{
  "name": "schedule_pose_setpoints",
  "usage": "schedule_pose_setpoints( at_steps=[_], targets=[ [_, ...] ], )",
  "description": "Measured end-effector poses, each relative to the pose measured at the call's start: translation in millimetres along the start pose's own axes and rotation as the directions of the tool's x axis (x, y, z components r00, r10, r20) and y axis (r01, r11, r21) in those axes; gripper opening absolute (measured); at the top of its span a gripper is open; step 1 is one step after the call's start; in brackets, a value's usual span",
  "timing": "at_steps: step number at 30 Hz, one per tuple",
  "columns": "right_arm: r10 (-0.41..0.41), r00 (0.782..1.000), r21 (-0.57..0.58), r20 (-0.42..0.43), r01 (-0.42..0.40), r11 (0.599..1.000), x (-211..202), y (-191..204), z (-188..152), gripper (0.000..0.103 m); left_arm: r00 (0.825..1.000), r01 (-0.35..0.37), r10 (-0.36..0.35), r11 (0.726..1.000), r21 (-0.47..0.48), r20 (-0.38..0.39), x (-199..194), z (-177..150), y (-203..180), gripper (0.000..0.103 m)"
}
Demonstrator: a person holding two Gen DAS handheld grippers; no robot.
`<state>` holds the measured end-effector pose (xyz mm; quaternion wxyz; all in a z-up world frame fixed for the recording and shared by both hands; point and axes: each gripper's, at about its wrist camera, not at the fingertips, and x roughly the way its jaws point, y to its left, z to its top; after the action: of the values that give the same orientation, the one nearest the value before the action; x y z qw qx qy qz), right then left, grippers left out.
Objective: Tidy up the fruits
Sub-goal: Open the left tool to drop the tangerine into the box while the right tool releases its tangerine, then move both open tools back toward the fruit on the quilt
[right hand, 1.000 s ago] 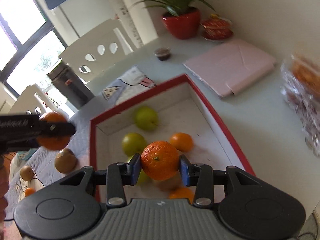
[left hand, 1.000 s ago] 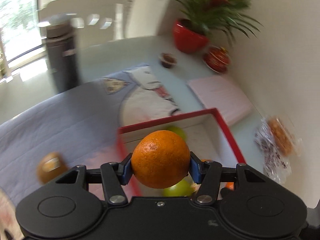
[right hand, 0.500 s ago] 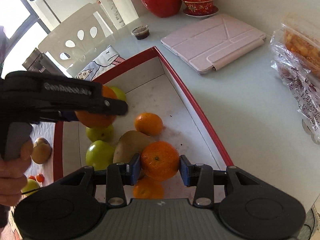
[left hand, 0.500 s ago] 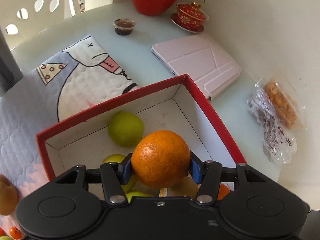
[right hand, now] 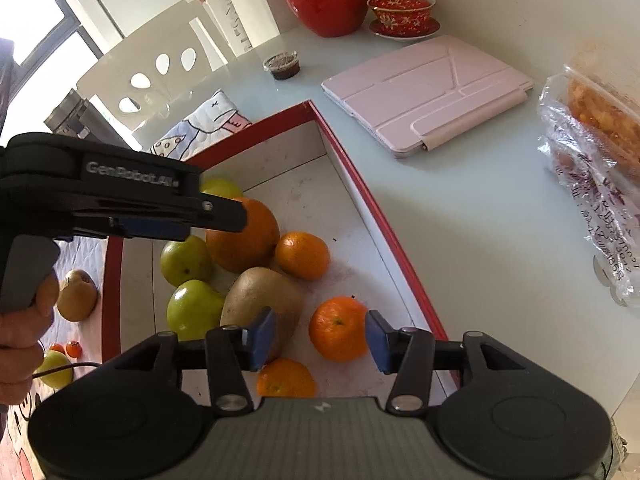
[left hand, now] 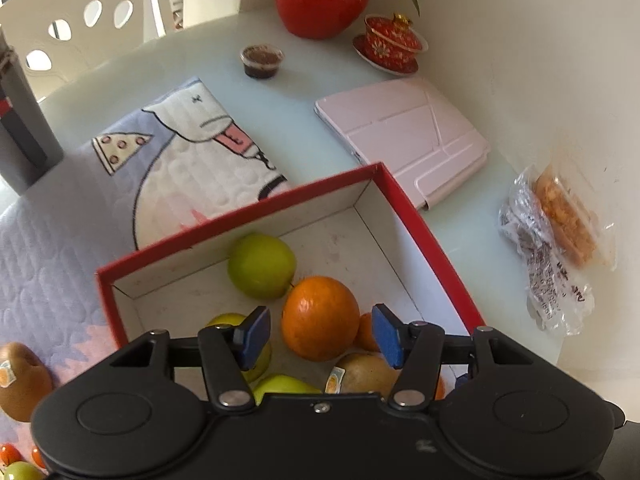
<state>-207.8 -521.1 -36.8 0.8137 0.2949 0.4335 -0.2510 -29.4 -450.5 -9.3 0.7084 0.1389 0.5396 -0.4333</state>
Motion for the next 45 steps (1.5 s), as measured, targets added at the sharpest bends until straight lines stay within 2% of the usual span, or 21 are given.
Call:
schedule_pose_setpoints(
  at_steps=[14, 20, 28, 37, 45],
  targets=[
    [-0.011, 0.999, -0.015, 0.041, 0.011, 1.0, -30, 7, -3, 0.053, 0.996, -0.026, 0.028, 0.999, -0.022, 0.088, -50, -11, 19, 0.071],
    [0.012, 0.998, -0.042, 0.055, -0.01, 0.999, -39, 27, -1, 0.053, 0.99, -0.051, 0.059, 0.997, -0.063, 0.127, -78, -22, 39, 0.071],
    [0.062, 0.995, -0.115, 0.081, -0.052, 0.992, -49, 70, 7, 0.057, 0.975, -0.096, 0.126, 0.981, -0.166, 0.183, -122, -47, 89, 0.074],
    [0.127, 0.989, -0.208, 0.076, -0.109, 0.972, -49, 135, 12, 0.059, 0.954, -0.144, 0.215, 0.94, -0.309, 0.211, -174, -83, 165, 0.076],
    [0.187, 0.981, -0.301, 0.043, -0.166, 0.939, -40, 203, 7, 0.06, 0.924, -0.206, 0.325, 0.869, -0.451, 0.204, -211, -124, 238, 0.076]
  ],
)
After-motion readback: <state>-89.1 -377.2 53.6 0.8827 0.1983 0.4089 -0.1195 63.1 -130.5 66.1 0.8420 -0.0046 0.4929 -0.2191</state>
